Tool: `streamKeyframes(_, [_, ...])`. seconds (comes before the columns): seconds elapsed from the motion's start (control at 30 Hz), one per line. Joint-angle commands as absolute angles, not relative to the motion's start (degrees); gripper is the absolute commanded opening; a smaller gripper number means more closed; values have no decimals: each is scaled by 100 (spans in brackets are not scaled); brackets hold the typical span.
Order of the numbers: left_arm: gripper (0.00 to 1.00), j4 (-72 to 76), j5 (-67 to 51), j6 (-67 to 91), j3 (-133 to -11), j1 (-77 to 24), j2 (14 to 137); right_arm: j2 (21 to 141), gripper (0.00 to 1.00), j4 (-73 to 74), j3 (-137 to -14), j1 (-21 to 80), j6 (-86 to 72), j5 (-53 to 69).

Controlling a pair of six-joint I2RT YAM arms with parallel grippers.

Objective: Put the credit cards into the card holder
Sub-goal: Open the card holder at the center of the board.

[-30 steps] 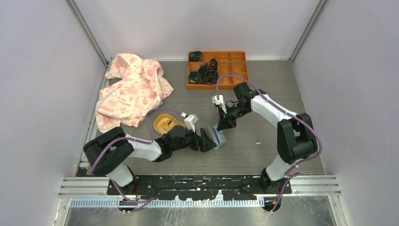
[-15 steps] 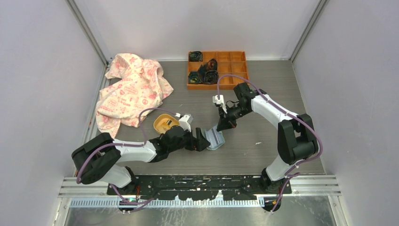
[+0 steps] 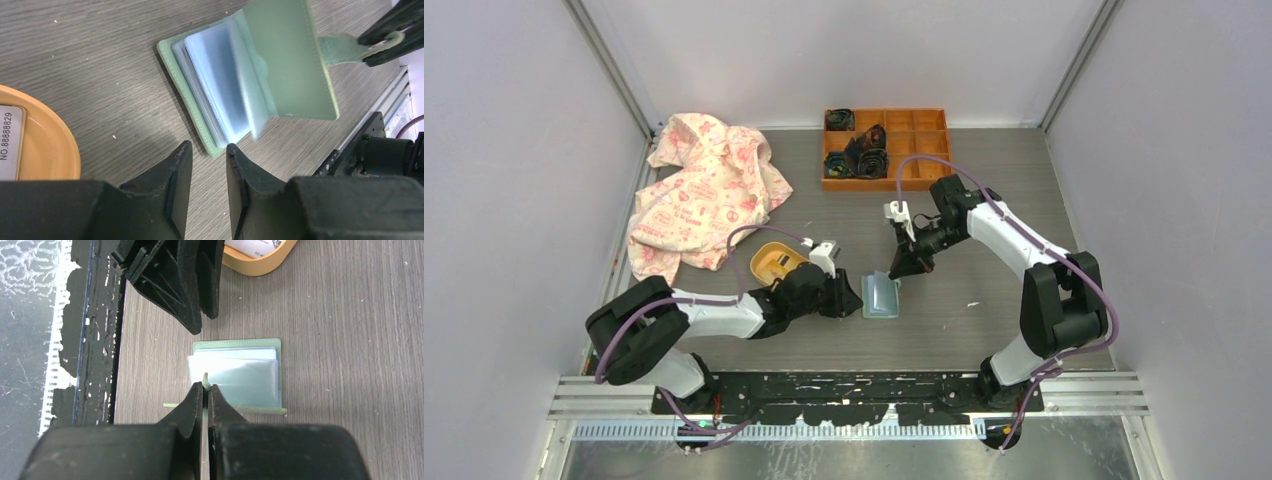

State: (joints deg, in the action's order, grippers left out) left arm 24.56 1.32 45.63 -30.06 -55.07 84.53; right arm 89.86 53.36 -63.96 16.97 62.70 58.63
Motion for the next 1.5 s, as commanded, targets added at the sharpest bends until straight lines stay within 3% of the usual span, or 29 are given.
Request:
streamKeyframes(0.0, [32, 2677, 36, 4465, -3245, -5526, 8610, 8896, 1, 5595, -6539, 1586, 6566, 5813])
streamKeyframes(0.27, [35, 2850, -285, 4205, -3246, -5526, 8317, 9046, 3, 5469, -6328, 1359, 6433, 4328])
streamKeyframes(0.43, [36, 2927, -253, 4043, -3138, -5524, 8042, 9037, 28, 4173, -5722, 1349, 5571, 2451])
streamKeyframes(0.6, [42, 3117, -319, 3965, -2981, -5524, 7818, 9335, 43, 3921, -5953, 1270, 4645, 1777])
streamKeyframes(0.7, [62, 3467, -248, 3973, -2717, -5527, 7564, 8948, 54, 3918, -6091, 1209, 4394, 2039])
streamKeyframes(0.8, [93, 3770, -48, 3939, -2362, -5507, 7164, 8192, 73, 3870, -6127, 1118, 4246, 2474])
streamKeyframes(0.87, [99, 3767, 324, 3984, -2176, -5471, 6842, 7725, 84, 3980, -6123, 1079, 4277, 3073])
streamKeyframes(0.9, [100, 3705, 432, 4027, -2111, -5454, 6661, 7529, 97, 4072, -6099, 1074, 4355, 3549])
streamKeyframes(0.93, [100, 3611, 464, 4017, -2068, -5431, 6497, 7387, 99, 4306, -6055, 1073, 4576, 4124])
streamKeyframes(1.07, [95, 3305, 33, 3837, -2092, -5292, 6107, 7175, 100, 4930, -5846, 1093, 5154, 5902])
streamKeyframes(1.17, [83, 3234, -181, 3980, -2163, -5290, 6179, 7314, 99, 4812, -5749, 1240, 5025, 5733])
streamKeyframes(1.27, [66, 3345, -280, 4160, -2266, -5291, 6573, 7594, 98, 4430, -5574, 1656, 4736, 4792])
streamKeyframes(1.33, [52, 3389, -373, 4248, -2411, -5289, 6883, 7905, 82, 4236, -5514, 1939, 4632, 4084])
streamKeyframes(1.4, [43, 3399, -579, 4302, -2618, -5289, 7234, 8329, 45, 4354, -5764, 2019, 4557, 3564])
streamKeyframes(1.47, [36, 3403, -761, 4337, -2861, -5284, 7615, 8688, 25, 4555, -5987, 2037, 4461, 3222])
